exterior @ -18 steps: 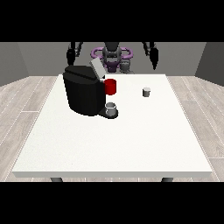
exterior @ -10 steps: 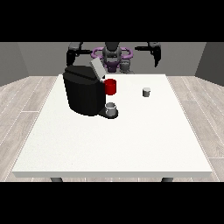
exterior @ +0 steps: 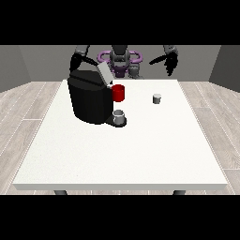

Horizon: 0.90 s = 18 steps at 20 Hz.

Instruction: Insert the coffee pod into the coffee machine and close the lid

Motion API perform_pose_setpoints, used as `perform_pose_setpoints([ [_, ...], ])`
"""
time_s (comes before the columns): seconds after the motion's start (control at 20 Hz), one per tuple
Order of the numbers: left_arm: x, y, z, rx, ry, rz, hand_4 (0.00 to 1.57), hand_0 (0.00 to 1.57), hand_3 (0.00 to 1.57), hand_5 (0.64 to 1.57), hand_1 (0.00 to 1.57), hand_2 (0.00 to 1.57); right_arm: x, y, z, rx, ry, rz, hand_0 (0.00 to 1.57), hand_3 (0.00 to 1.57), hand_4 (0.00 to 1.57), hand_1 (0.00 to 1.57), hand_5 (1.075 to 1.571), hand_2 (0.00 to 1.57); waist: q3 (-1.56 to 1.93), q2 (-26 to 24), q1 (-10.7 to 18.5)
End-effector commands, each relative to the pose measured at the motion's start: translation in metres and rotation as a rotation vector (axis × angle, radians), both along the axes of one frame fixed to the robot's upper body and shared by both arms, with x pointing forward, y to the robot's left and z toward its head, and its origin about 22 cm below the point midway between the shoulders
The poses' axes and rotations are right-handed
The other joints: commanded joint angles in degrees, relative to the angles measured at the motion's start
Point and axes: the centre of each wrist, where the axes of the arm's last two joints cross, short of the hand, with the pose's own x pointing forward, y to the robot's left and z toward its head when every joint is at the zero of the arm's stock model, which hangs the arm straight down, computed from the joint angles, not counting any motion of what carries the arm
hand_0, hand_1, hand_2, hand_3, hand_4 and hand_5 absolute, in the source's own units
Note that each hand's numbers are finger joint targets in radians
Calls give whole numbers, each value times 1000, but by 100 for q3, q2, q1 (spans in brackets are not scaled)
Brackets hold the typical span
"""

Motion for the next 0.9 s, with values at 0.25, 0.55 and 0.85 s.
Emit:
perform_pose_setpoints([
  [0.25, 56, 13, 44, 199, 26, 42, 0, 0, 0, 1571, 0, 0, 32, 23, 18, 58, -73, 76, 0, 0, 0, 0, 1571, 0, 1, 726, -427],
  [0.55, 67, 33, 27, 297, 100, 29, 0, 0, 0, 1571, 0, 0, 30, 39, 10, -1, -26, 90, 0, 0, 0, 0, 1571, 0, -2, 941, -543],
  [0.85, 81, 50, 30, 390, 72, 46, 0, 0, 0, 1571, 0, 0, 47, 25, 20, 22, -75, 113, 0, 0, 0, 0, 1571, 0, -1, 1376, -600],
])
